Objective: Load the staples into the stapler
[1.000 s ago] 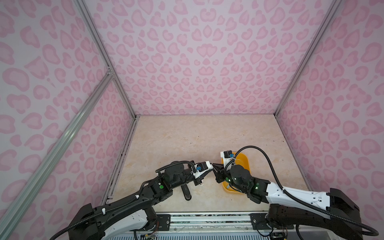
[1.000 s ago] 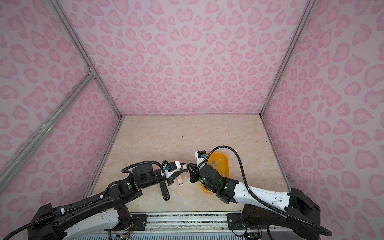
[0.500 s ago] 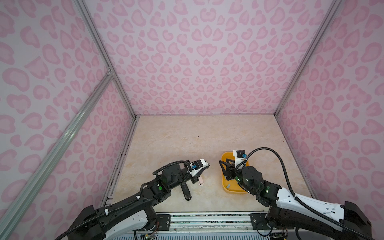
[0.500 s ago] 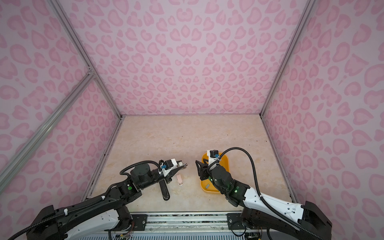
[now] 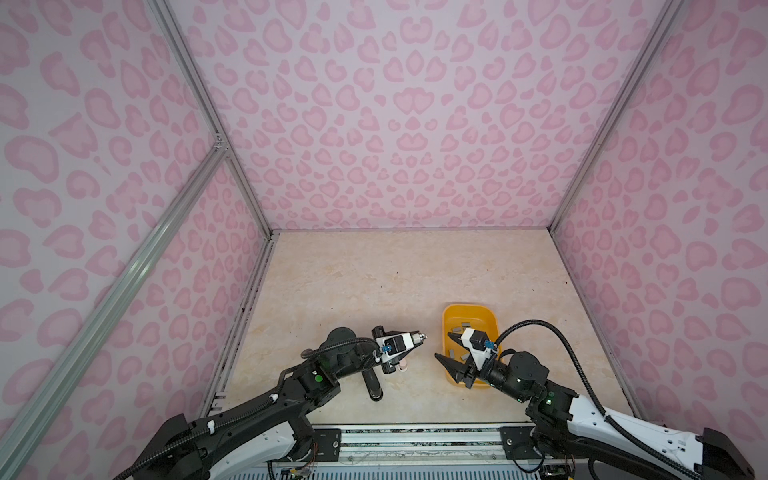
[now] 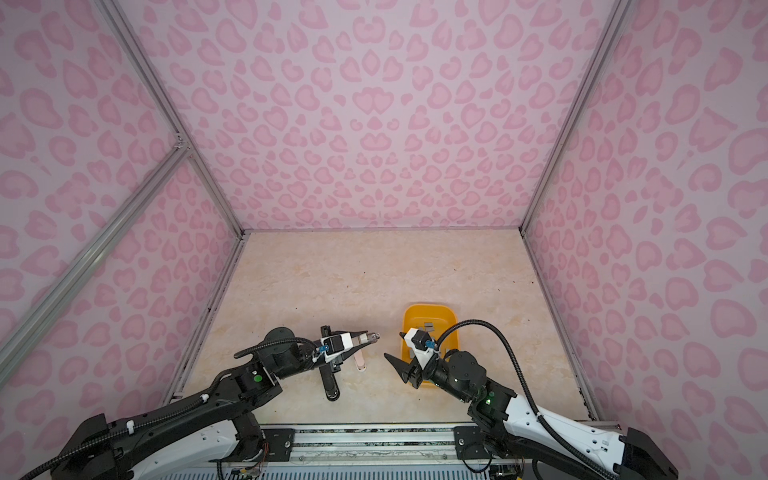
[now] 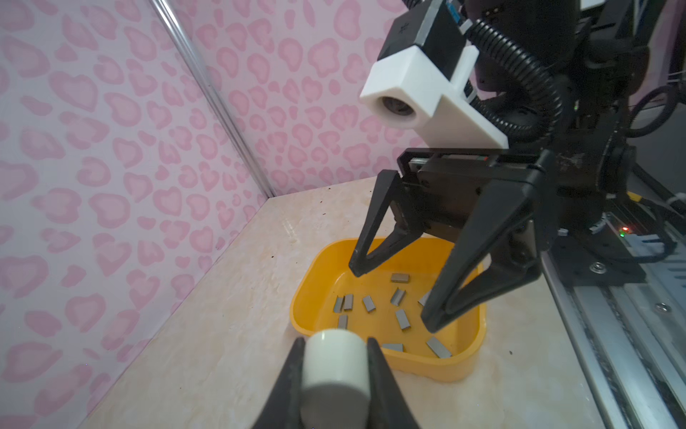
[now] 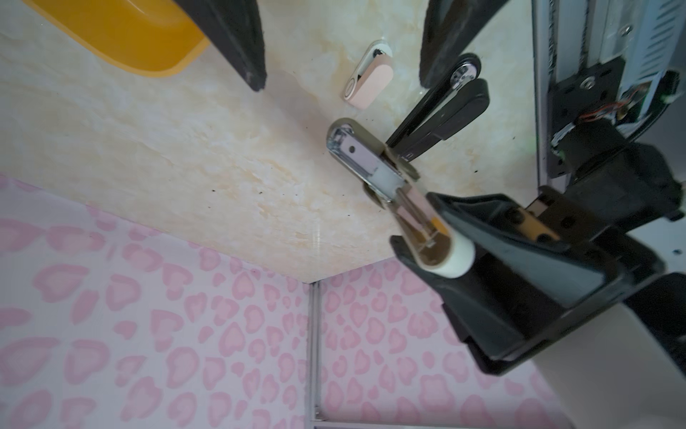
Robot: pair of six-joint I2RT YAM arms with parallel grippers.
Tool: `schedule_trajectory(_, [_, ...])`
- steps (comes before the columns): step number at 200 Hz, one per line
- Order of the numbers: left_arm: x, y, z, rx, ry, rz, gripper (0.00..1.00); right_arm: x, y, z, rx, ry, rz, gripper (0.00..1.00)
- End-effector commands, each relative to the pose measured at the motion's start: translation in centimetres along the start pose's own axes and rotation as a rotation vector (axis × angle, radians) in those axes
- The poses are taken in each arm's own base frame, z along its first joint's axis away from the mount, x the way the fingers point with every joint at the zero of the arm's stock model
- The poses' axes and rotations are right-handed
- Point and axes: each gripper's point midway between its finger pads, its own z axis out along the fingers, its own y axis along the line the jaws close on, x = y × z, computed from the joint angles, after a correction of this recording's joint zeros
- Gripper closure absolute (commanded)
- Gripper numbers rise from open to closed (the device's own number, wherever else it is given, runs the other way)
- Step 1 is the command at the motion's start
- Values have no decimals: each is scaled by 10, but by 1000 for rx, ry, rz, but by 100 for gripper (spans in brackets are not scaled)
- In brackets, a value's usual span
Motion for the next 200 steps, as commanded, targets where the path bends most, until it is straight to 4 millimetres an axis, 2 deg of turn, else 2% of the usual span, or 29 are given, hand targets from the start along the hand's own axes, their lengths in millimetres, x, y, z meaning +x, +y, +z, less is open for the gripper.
schedule_trajectory(1, [-9, -13, 0, 84, -35, 37, 97, -5, 34, -4, -148, -59, -177, 37])
schedule_trajectory(33, [-10, -16, 2, 121, -20, 28, 97, 0, 48, -2, -205, -45, -242, 41])
schedule_trajectory(94, [-17, -29, -1, 199, -53, 44, 96, 10, 50, 1, -220, -13, -265, 42])
schedule_trajectory(200, [-20, -43, 1, 280, -41, 45, 96, 11, 62, 5, -283, 2, -271, 41])
